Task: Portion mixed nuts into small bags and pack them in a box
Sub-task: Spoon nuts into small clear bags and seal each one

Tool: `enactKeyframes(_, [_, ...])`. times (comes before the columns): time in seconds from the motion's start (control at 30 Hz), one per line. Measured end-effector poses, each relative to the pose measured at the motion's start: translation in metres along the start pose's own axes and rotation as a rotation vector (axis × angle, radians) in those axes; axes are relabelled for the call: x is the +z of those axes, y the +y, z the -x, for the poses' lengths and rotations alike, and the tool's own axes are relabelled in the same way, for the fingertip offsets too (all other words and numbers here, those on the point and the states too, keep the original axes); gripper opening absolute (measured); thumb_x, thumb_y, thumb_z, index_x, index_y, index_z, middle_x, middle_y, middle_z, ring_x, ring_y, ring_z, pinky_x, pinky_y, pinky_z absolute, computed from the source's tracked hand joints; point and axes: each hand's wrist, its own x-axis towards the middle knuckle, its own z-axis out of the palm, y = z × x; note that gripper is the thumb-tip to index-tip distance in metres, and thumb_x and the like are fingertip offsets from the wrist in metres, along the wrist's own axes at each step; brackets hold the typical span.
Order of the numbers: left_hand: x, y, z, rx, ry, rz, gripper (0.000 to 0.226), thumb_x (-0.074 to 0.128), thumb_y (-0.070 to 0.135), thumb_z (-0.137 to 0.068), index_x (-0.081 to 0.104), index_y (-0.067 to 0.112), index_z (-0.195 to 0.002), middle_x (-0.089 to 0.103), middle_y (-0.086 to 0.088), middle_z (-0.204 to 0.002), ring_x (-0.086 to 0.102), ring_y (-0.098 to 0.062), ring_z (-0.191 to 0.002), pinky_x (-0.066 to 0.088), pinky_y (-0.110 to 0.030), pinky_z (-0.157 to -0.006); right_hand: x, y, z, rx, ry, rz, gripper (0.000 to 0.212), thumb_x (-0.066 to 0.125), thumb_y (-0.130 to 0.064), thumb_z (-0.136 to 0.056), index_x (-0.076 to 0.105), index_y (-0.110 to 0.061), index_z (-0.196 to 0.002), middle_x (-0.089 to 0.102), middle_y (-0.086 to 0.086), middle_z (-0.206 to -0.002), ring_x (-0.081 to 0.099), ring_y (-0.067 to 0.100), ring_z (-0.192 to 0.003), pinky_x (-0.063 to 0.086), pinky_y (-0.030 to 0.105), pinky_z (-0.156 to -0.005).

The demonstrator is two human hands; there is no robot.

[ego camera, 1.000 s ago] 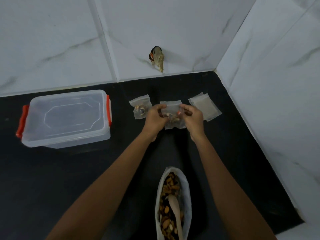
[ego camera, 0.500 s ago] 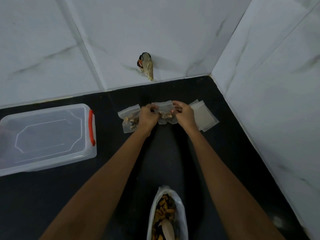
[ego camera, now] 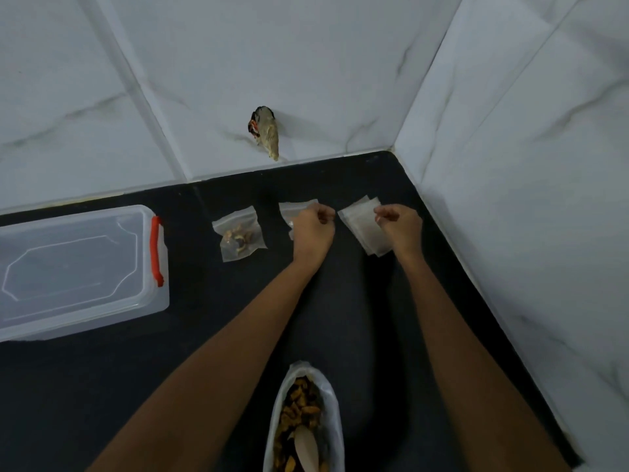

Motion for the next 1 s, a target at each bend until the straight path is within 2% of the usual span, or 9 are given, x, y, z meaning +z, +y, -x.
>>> enactKeyframes(0.1, [0.026,0.006,0.000,-0.087,-0.076,0.051,0.021,0.054,-0.001,-0.087,0.063,-0.002,-0.106,0.066,-0.018,-0.106,0.063,-0.026,-0.097,0.049,-0.036,-0.093,-0.010,0.014,-0.004,0.041,0.042,0.077,0.021,0.060,-0.003,-0.084,0.067,-0.005,-0.104,0.065,0.010,-0.109,0.060,0.020,-0.101,0.042,0.020,-0.080])
enactKeyframes(0.17, [0.041,0.009,0.001,-0.140,-0.097,0.060,0.023,0.053,-0.003,-0.085,0.063,-0.003,-0.106,0.065,-0.020,-0.107,0.062,-0.029,-0.100,0.049,-0.038,-0.094,-0.014,0.021,-0.006,0.044,0.052,0.118,0.019,0.062,-0.005,-0.083,0.067,-0.004,-0.101,0.067,0.012,-0.104,0.062,0.022,-0.096,0.043,0.022,-0.076])
enactKeyframes(0.33, [0.063,0.011,0.001,-0.261,-0.053,0.114,0.034,0.055,-0.006,-0.080,0.055,-0.001,-0.113,0.058,-0.019,-0.116,0.058,-0.029,-0.107,0.049,-0.038,-0.092,-0.013,0.029,-0.009,0.026,-0.002,0.192,0.027,0.069,-0.006,-0.078,0.064,-0.004,-0.104,0.063,0.014,-0.107,0.060,0.022,-0.092,0.045,0.024,-0.076])
enactKeyframes(0.47, [0.068,0.017,0.000,-0.372,-0.005,0.314,0.042,0.056,-0.007,-0.081,0.044,0.001,-0.120,0.054,-0.013,-0.103,0.056,-0.022,-0.098,0.048,-0.028,-0.080,-0.013,0.027,-0.011,0.061,-0.028,0.153,0.029,0.068,-0.003,-0.079,0.062,-0.004,-0.107,0.063,0.012,-0.106,0.060,0.021,-0.095,0.046,0.025,-0.080])
enactKeyframes(0.53, [0.070,0.020,-0.002,-0.416,0.012,0.376,0.044,0.056,-0.005,-0.082,0.043,0.003,-0.122,0.053,-0.013,-0.106,0.055,-0.023,-0.103,0.048,-0.028,-0.081,-0.013,0.026,-0.011,0.084,-0.030,0.118,0.029,0.067,-0.002,-0.079,0.061,-0.004,-0.108,0.064,0.012,-0.105,0.059,0.019,-0.093,0.047,0.026,-0.081])
enactKeyframes(0.6, [0.071,0.021,-0.004,-0.454,0.016,0.385,0.039,0.059,-0.001,-0.083,0.047,0.003,-0.119,0.054,-0.014,-0.115,0.054,-0.024,-0.109,0.048,-0.029,-0.085,-0.014,0.027,-0.011,0.093,-0.024,0.086,0.028,0.066,-0.001,-0.080,0.063,-0.004,-0.107,0.065,0.012,-0.104,0.058,0.015,-0.088,0.046,0.024,-0.078])
enactKeyframes(0.7, [0.073,0.021,-0.007,-0.428,0.029,0.328,0.010,0.058,0.006,-0.087,0.060,0.003,-0.097,0.061,-0.010,-0.102,0.059,-0.020,-0.096,0.049,-0.035,-0.093,-0.016,0.027,-0.011,0.093,-0.023,0.041,0.024,0.064,-0.001,-0.081,0.064,-0.004,-0.105,0.065,0.012,-0.101,0.056,0.011,-0.083,0.042,0.021,-0.073])
enactKeyframes(0.83, [0.071,0.025,-0.007,-0.388,0.061,0.333,0.019,0.056,0.012,-0.089,0.060,0.003,-0.106,0.061,-0.015,-0.111,0.058,-0.025,-0.105,0.048,-0.036,-0.094,-0.024,0.021,-0.007,0.070,-0.015,-0.034,0.022,0.064,-0.001,-0.080,0.065,-0.002,-0.103,0.065,0.010,-0.096,0.055,0.011,-0.081,0.041,0.019,-0.071])
enactKeyframes(1.0, [0.047,0.032,0.007,-0.399,-0.026,0.519,0.003,0.051,0.012,-0.093,0.054,0.012,-0.091,0.059,-0.011,-0.099,0.059,-0.018,-0.090,0.051,-0.035,-0.087,-0.034,0.006,0.012,0.053,-0.061,-0.138,0.025,0.065,-0.004,-0.081,0.063,-0.005,-0.106,0.060,0.002,-0.093,0.055,0.010,-0.084,0.042,0.015,-0.069])
